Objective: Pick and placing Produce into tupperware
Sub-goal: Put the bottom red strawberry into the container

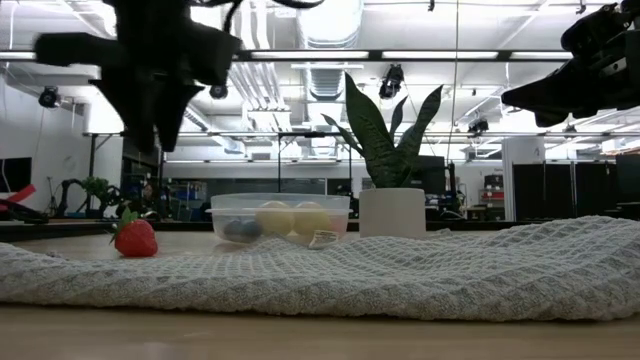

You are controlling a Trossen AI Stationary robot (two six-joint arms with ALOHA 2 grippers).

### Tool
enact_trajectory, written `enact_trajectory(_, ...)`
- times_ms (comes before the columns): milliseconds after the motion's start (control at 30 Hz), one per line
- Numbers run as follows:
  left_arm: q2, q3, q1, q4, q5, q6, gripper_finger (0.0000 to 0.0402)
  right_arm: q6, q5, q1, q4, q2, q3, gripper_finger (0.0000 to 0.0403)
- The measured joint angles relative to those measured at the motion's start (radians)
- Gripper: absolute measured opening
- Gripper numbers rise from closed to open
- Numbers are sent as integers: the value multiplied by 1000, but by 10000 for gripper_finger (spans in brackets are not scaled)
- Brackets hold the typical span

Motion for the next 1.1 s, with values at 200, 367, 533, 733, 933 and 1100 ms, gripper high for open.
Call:
enact_trajectory(200, 0, -24, -60, 7, 11, -95, 118, 0, 0, 0, 0, 0, 0, 9)
enact_trajectory(367, 0, -60, -89, 57, 22, -131, 118, 0, 0, 0, 0, 0, 0, 9)
enact_trajectory(533, 1, -122, -103, 110, 40, -131, 118, 0, 0, 0, 0, 0, 0, 9)
enact_trajectory(733, 2, -185, -104, 178, 44, -131, 118, 0, 0, 0, 0, 0, 0, 9)
enact_trajectory(933, 3, -249, -104, 280, 63, -125, 118, 0, 0, 0, 0, 0, 0, 9)
enact_trajectory(1100, 3, -278, -103, 311, 63, -122, 118, 0, 0, 0, 0, 0, 0, 9)
